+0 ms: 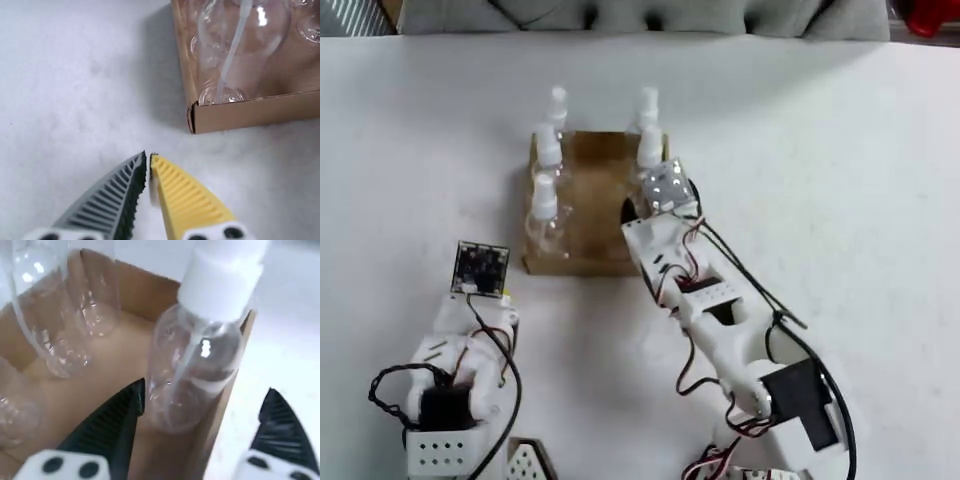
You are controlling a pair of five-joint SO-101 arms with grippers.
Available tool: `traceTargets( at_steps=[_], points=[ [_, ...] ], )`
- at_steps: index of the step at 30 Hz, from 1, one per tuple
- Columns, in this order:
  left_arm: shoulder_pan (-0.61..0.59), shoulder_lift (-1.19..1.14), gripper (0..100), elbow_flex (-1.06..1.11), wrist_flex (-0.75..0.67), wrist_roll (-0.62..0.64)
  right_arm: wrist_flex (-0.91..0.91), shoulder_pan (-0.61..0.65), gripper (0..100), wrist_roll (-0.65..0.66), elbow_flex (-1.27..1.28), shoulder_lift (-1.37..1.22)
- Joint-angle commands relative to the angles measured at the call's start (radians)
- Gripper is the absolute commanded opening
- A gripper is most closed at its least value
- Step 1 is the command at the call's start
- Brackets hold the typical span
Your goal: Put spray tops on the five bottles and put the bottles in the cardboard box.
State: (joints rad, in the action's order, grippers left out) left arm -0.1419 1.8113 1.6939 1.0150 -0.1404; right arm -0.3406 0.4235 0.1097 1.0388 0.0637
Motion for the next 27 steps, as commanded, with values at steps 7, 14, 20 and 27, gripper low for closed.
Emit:
traceTargets(
  at_steps=[7, 14, 20, 27],
  points=[
    [-0.01, 0.012, 2, -0.002, 0.0, -0.006, -0.01, 0.019, 30.0, 0.011, -0.008, 0.064],
    [-0.01, 0.012, 2, -0.002, -0.002, -0.006, -0.01, 0.021, 30.0, 0.011, 0.078, 0.217],
    [-0.008, 0.012, 2, -0.002, -0.003, -0.006, 0.139, 0.027, 29.8, 0.012, 0.11, 0.337],
    [-0.008, 0.012, 2, -0.002, -0.003, -0.006, 0.45, 0.007, 29.7, 0.012, 0.12, 0.544]
  ],
)
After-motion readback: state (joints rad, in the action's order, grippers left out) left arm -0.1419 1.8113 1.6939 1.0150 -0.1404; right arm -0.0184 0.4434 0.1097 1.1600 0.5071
